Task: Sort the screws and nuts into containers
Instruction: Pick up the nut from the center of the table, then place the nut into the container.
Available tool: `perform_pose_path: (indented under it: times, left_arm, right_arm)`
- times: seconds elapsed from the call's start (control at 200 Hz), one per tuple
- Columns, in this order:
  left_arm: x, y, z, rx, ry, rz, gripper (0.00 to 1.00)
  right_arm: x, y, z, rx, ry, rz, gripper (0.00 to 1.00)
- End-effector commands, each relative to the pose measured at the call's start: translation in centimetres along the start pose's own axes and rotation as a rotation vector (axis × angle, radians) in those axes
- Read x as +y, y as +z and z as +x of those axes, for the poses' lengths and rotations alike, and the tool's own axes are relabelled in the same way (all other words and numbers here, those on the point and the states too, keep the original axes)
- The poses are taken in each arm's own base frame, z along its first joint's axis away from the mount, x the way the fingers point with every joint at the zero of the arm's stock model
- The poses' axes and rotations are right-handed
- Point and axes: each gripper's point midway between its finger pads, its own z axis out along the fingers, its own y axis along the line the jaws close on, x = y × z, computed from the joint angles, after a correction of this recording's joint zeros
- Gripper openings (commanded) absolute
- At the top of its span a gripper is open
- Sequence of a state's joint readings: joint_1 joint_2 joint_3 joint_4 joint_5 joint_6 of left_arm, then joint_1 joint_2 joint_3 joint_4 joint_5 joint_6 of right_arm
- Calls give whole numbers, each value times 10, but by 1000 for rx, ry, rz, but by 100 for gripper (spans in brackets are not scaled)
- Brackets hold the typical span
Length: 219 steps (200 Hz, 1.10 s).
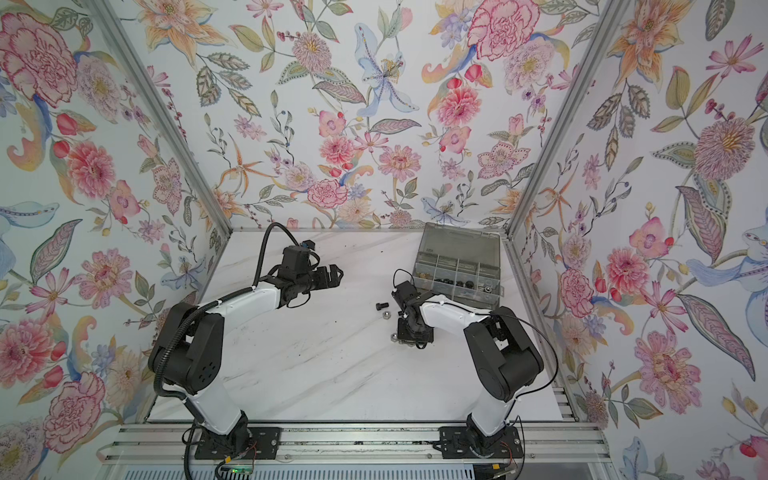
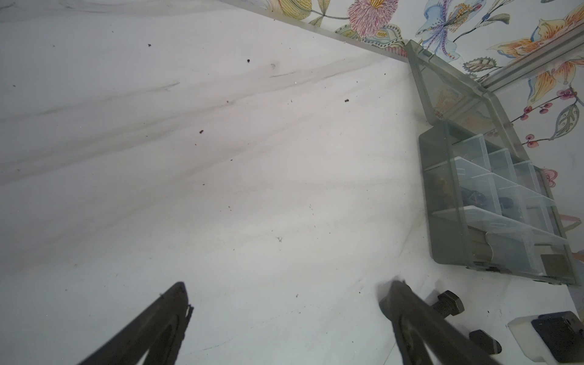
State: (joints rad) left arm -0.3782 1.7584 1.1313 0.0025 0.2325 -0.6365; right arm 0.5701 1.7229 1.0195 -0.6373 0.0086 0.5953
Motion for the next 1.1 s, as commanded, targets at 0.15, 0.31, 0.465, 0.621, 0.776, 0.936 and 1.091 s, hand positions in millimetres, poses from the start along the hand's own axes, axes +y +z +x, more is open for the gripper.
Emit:
perform_pose_path:
  times: [0.15,0.31,0.465,0.621,0.776,0.936,1.091]
  left_arm:
    - [-6,2,-2,-3,13,18,99]
    - [-6,1,-3,-4,12,17,99]
    - [-6,0,-3,-5,15,17,99]
    - [-7,-1,-4,-10,10,19,99]
    - [-8,-1,-6,-15,9,20,99]
    - [-8,-4,-9,-24,9,16,99]
    - [-9,-4,-11,-25,19,14,99]
  right_arm:
    - [5,-49,-44,-104,-21,-171,1]
    - [-38,-82,-86,-219,70,-192,1]
    - [-111,-98,-123,-296,188,-141,1]
    - [-185,-102,-154,-335,338,-72,1]
    - [-230,-102,-178,-359,426,-29,1]
    - [-259,-84,-188,-334,462,27,1]
    - [-266,-62,-193,-291,440,74,2]
